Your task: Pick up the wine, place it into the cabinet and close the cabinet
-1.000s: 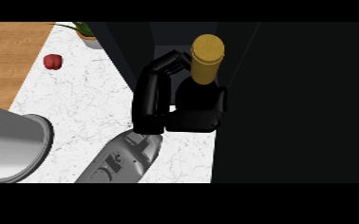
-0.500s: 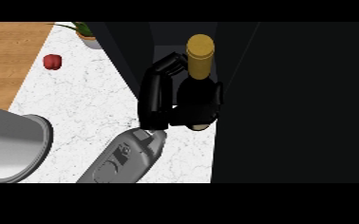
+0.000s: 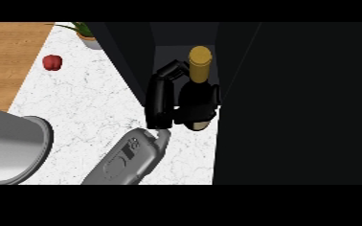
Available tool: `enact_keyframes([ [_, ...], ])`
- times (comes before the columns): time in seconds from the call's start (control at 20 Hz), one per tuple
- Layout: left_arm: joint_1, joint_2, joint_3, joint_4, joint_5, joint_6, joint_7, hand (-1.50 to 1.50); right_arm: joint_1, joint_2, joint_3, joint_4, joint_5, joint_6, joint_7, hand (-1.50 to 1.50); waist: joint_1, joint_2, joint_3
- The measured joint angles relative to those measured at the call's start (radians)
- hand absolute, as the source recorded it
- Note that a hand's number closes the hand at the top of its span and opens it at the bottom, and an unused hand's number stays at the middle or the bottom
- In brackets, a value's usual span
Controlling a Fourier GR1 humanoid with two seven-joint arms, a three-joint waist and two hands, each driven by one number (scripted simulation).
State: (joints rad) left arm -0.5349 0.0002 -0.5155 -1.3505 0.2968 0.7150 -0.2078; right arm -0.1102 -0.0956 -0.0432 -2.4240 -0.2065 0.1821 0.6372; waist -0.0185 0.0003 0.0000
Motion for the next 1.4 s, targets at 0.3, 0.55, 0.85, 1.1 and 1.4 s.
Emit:
enact_keyframes([
  [0.3, 0.005, 0.004, 0.009, 0.097, 0.001, -0.018, -0.082, 1.50, -0.029, -0.003, -0.005, 0.002, -0.005, -0.012, 0.018, -1.50, 0.003, 0.000, 0.000],
  [0.55, -0.020, 0.001, 0.042, 0.178, 0.008, -0.026, -0.141, 1.50, -0.008, 0.005, 0.004, 0.003, -0.005, -0.007, -0.002, -1.50, 0.004, 0.000, 0.000],
  [0.85, -0.034, 0.001, 0.095, 0.221, 0.040, -0.049, -0.189, 1.50, -0.008, -0.010, -0.017, 0.001, -0.013, -0.003, 0.010, -1.50, 0.005, -0.001, 0.000],
  [1.1, -0.071, 0.001, 0.145, 0.293, 0.055, -0.081, -0.209, 1.50, -0.027, 0.001, 0.002, 0.006, -0.012, -0.020, 0.013, -1.50, 0.006, 0.000, 0.000],
  [1.4, -0.141, 0.008, 0.211, 0.376, 0.078, -0.149, -0.184, 1.50, 0.015, 0.012, 0.011, 0.004, -0.014, -0.008, -0.015, -1.50, 0.003, 0.000, 0.000],
])
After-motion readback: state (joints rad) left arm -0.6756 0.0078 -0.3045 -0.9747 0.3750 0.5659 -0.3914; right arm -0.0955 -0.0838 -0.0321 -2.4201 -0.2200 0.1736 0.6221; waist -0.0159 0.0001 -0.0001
